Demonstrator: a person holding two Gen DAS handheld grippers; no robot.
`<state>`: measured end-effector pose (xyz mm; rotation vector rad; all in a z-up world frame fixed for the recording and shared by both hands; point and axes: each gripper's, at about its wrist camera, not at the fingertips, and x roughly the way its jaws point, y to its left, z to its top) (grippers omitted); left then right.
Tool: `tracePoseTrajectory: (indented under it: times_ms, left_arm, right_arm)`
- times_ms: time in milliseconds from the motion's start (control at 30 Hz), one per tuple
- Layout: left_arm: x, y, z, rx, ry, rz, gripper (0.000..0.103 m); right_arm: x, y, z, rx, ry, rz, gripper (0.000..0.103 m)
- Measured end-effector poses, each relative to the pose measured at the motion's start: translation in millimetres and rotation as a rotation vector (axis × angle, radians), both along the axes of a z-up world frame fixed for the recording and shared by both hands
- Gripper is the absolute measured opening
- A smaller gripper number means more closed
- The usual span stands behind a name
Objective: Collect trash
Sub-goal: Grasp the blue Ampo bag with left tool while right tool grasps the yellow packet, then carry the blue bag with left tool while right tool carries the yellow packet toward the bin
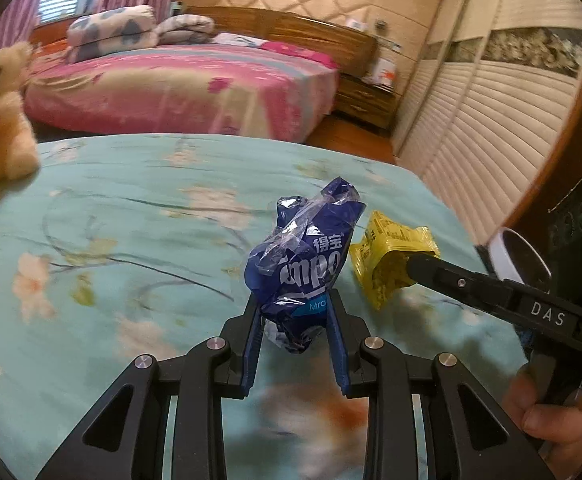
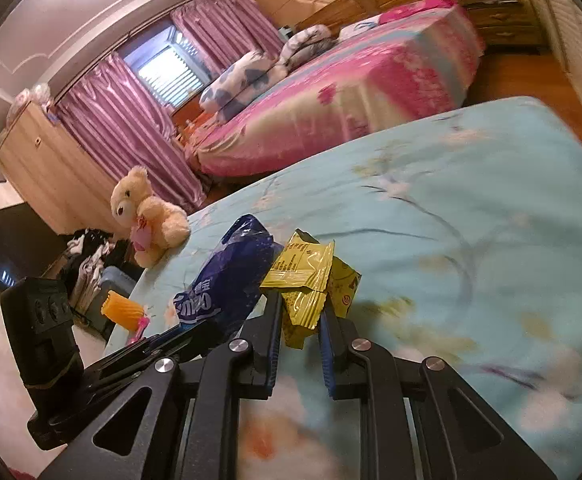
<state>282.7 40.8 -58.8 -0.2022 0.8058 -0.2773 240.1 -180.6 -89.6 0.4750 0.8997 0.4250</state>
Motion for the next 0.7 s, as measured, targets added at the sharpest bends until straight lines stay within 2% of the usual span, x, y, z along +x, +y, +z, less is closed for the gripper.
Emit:
tracePoseTrajectory:
  times_ms: [367,700]
  left_arm:
    - [-10.4,-47.4,5.1,0.027,0.011,-0.128,0.028]
    - [-29.8,-86.0,18.0,0.048,-0.014,-0.198,0.028]
  right_arm:
    - [-55.9,-61.1,17.4,-0.035,-0.038,-0.138,0.017]
    - [-84.4,-85.5,27.0,-0.049,-0.071,-0.211,0.017]
